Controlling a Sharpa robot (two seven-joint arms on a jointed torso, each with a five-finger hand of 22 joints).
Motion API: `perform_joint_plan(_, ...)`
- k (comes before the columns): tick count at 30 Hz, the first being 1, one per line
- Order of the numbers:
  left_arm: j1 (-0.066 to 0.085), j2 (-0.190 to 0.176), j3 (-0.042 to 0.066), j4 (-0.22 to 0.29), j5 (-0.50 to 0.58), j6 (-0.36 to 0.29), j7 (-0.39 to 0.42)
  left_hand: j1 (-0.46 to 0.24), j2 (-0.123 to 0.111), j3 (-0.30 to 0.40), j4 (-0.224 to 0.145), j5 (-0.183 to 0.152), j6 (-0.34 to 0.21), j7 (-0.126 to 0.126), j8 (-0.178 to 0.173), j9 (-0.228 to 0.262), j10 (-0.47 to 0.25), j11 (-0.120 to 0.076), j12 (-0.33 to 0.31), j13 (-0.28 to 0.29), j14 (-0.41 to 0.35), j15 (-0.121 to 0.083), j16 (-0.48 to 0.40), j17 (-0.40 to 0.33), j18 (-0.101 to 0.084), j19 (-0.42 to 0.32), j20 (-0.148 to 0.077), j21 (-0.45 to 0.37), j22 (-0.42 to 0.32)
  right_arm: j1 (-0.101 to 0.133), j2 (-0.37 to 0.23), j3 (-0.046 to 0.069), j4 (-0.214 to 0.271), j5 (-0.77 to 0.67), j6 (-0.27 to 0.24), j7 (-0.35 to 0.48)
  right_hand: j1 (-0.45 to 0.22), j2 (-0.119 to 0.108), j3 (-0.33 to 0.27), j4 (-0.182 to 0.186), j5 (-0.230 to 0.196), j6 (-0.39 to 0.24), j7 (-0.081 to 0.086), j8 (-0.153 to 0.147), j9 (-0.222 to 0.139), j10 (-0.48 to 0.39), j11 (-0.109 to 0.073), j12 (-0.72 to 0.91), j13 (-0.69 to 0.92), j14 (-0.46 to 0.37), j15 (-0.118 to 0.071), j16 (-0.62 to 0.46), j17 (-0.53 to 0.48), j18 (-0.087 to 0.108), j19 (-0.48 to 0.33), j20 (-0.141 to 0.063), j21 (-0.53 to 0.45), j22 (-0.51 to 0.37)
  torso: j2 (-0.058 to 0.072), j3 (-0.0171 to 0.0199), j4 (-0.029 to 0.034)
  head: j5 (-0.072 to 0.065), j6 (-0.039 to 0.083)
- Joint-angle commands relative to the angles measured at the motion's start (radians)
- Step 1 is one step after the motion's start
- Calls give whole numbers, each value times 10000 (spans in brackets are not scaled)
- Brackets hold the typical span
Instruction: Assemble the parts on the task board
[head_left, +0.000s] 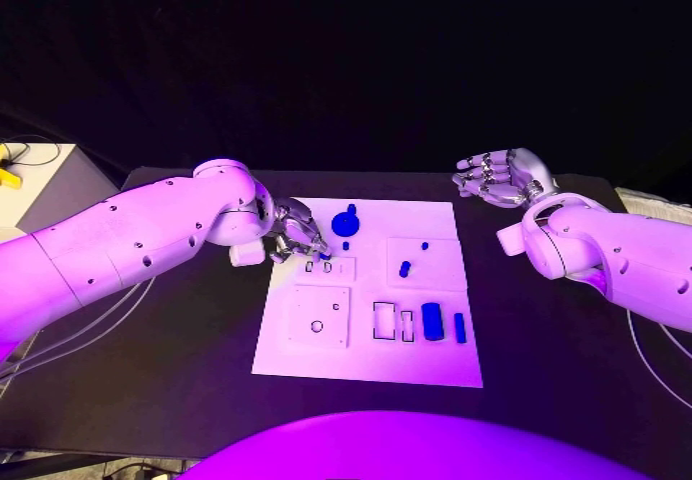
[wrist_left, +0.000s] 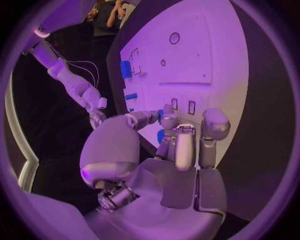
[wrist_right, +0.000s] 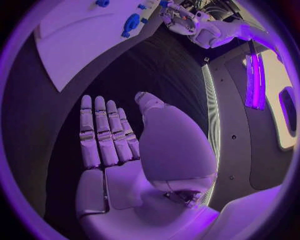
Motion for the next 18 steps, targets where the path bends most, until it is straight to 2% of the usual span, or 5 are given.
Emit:
perform_joint_plan(1,77,121,-40,-69,196,396,-23,-145,25,2566,-2636,68,57,-11,51,-15,75,-4,40,-2,800,-37,65,1898,66,82,15,90,81,-8,23,3,-1,-40,137,74,18,-80,54,6,48,90,217,-36,-9,65,26,-48,-4,-22,13,-36,-8,142,-25,18,24,-4,7,-6,13,5,1)
perform_joint_plan(6,129,243,-103,-28,-193,-57,-8,-349,107,2592,-2810,289,130,-32,95,-44,242,-26,158,181,865,-56,149,2051,26,202,-2,251,302,-13,43,3,-8,-40,130,83,18,-80,54,6,48,90,217,-36,-9,65,26,-48,-4,-22,13,-36,-8,142,-25,18,24,-4,4,-11,18,18,1)
perform_joint_plan(15,342,462,-510,22,-951,-534,-46,-581,161,2632,-2996,597,221,-73,145,-81,421,-65,272,377,931,-89,236,2217,-9,308,-31,395,500,-42,96,3,-40,-40,119,102,18,-80,54,6,48,90,217,-36,-9,65,26,-48,-4,-22,13,-36,-8,142,-25,18,24,-4,-12,-8,25,57,1)
perform_joint_plan(17,390,500,-596,22,-1048,-558,-59,-706,201,2634,-3050,795,259,-90,162,-102,471,-82,292,407,944,-103,253,2249,-15,325,-45,428,536,-49,110,3,-49,-40,119,104,18,-80,54,6,48,90,217,-36,-9,65,26,-48,-4,-22,13,-36,-8,142,-25,18,24,-4,-15,-12,18,55,1)
perform_joint_plan(18,410,517,-632,21,-1106,-571,-65,-809,235,2604,-3081,1034,280,-101,174,-115,502,-91,304,430,950,-113,260,2263,-18,334,-56,447,559,-53,116,3,-53,-40,121,106,18,-80,54,6,48,90,217,-36,-9,65,26,-48,-4,-22,13,-36,-8,142,-25,18,24,-4,-14,-14,11,62,1)
